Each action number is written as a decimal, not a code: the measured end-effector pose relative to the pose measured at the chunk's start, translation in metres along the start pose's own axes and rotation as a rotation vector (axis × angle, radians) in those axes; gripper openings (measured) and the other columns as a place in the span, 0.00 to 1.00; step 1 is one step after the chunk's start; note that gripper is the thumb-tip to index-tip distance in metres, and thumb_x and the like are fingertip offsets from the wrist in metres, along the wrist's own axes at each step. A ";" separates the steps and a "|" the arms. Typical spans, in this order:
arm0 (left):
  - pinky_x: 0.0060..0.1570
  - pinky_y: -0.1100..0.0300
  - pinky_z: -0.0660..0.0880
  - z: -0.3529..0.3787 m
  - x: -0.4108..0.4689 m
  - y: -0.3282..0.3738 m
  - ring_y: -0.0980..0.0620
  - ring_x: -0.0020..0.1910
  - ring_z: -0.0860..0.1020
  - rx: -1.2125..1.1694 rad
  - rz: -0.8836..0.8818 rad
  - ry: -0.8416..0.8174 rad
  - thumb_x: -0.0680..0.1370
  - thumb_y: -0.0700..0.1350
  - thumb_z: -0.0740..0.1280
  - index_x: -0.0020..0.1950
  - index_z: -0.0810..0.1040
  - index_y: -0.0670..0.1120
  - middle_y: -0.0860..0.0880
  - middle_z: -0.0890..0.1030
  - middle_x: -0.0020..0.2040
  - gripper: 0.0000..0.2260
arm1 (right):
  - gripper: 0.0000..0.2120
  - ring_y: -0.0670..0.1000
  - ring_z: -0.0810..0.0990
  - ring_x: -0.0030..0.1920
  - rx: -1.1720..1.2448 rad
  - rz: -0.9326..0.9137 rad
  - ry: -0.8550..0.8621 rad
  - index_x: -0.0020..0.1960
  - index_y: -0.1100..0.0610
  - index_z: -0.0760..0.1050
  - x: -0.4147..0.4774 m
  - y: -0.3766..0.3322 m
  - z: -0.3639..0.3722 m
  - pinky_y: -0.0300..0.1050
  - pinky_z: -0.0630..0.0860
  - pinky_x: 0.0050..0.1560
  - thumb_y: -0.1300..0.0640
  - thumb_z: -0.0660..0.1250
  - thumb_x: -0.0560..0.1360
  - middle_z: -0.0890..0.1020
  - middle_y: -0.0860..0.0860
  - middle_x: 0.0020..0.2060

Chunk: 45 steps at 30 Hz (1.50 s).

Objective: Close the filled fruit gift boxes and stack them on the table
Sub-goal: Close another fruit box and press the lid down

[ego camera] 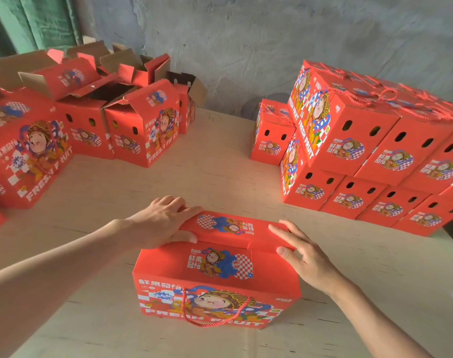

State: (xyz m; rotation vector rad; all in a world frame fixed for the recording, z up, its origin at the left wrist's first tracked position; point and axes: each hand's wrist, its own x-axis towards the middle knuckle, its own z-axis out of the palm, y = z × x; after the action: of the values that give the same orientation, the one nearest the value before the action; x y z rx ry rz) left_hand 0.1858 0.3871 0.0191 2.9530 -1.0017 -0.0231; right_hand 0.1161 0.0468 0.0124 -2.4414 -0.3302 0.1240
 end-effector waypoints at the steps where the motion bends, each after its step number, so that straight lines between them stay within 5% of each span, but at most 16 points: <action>1: 0.67 0.54 0.61 -0.001 0.000 0.000 0.50 0.64 0.64 -0.008 0.003 -0.017 0.59 0.77 0.27 0.77 0.47 0.56 0.49 0.66 0.65 0.50 | 0.20 0.35 0.53 0.72 -0.001 0.001 0.001 0.65 0.29 0.61 0.000 0.000 0.000 0.37 0.59 0.65 0.41 0.57 0.74 0.54 0.35 0.73; 15: 0.69 0.51 0.52 -0.008 -0.003 0.006 0.52 0.68 0.59 -0.098 -0.053 -0.092 0.61 0.74 0.22 0.76 0.44 0.62 0.53 0.64 0.65 0.46 | 0.19 0.35 0.55 0.71 -0.015 -0.001 -0.031 0.64 0.30 0.63 0.000 -0.002 -0.002 0.36 0.58 0.66 0.44 0.58 0.75 0.54 0.34 0.72; 21: 0.73 0.45 0.41 -0.007 -0.004 0.007 0.51 0.72 0.52 -0.043 -0.021 -0.198 0.67 0.69 0.29 0.75 0.38 0.62 0.50 0.56 0.71 0.35 | 0.19 0.23 0.50 0.66 -0.059 -0.001 -0.091 0.65 0.28 0.61 0.001 0.000 -0.005 0.36 0.59 0.66 0.42 0.56 0.76 0.49 0.28 0.71; 24: 0.72 0.42 0.36 -0.007 0.000 0.010 0.51 0.75 0.48 -0.056 -0.037 -0.233 0.71 0.67 0.31 0.73 0.35 0.64 0.52 0.53 0.73 0.31 | 0.19 0.34 0.46 0.73 -0.175 -0.004 -0.149 0.66 0.26 0.56 0.002 -0.005 -0.017 0.32 0.50 0.69 0.39 0.50 0.77 0.46 0.32 0.73; 27: 0.69 0.40 0.30 -0.003 0.004 0.014 0.51 0.75 0.35 -0.071 -0.071 -0.255 0.79 0.62 0.38 0.72 0.32 0.65 0.55 0.42 0.77 0.23 | 0.19 0.39 0.31 0.73 -0.485 -0.141 -0.113 0.68 0.26 0.50 0.007 -0.015 -0.019 0.37 0.30 0.70 0.36 0.38 0.78 0.37 0.36 0.74; 32: 0.66 0.42 0.26 0.010 0.000 0.015 0.51 0.69 0.25 -0.025 -0.085 -0.165 0.78 0.63 0.37 0.62 0.23 0.68 0.57 0.28 0.72 0.21 | 0.21 0.40 0.26 0.71 -0.499 -0.177 -0.234 0.69 0.27 0.40 0.008 -0.026 0.013 0.38 0.23 0.67 0.38 0.40 0.77 0.32 0.34 0.71; 36: 0.67 0.39 0.28 0.004 0.001 0.015 0.49 0.69 0.25 -0.013 -0.093 -0.180 0.74 0.64 0.32 0.64 0.24 0.68 0.56 0.26 0.70 0.22 | 0.20 0.39 0.28 0.71 -0.418 -0.159 -0.262 0.68 0.25 0.46 0.014 -0.020 0.005 0.43 0.28 0.70 0.40 0.44 0.79 0.35 0.33 0.72; 39: 0.65 0.36 0.27 -0.001 -0.009 0.038 0.48 0.70 0.26 0.031 -0.132 -0.155 0.80 0.59 0.37 0.70 0.28 0.61 0.55 0.27 0.71 0.23 | 0.19 0.42 0.30 0.73 -0.353 -0.156 -0.231 0.66 0.23 0.53 0.023 -0.017 0.002 0.45 0.32 0.71 0.43 0.51 0.80 0.39 0.38 0.75; 43: 0.60 0.48 0.18 0.015 -0.028 0.119 0.54 0.67 0.21 -0.063 -0.109 -0.106 0.74 0.64 0.30 0.72 0.29 0.50 0.54 0.26 0.72 0.31 | 0.19 0.44 0.52 0.73 -0.292 -0.141 -0.089 0.66 0.28 0.58 0.026 -0.017 0.003 0.44 0.48 0.73 0.46 0.57 0.80 0.60 0.47 0.74; 45: 0.68 0.47 0.26 0.017 -0.034 0.132 0.53 0.72 0.29 -0.077 -0.088 -0.061 0.71 0.67 0.25 0.75 0.36 0.47 0.52 0.31 0.74 0.37 | 0.19 0.47 0.58 0.71 -0.305 -0.121 -0.037 0.66 0.28 0.59 0.023 -0.018 0.005 0.40 0.51 0.70 0.45 0.58 0.79 0.64 0.49 0.70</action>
State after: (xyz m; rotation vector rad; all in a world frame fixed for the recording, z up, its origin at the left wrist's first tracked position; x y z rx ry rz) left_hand 0.0779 0.3024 0.0059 2.9404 -0.8558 -0.1510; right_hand 0.1336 0.0699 0.0198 -2.7134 -0.5471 0.0701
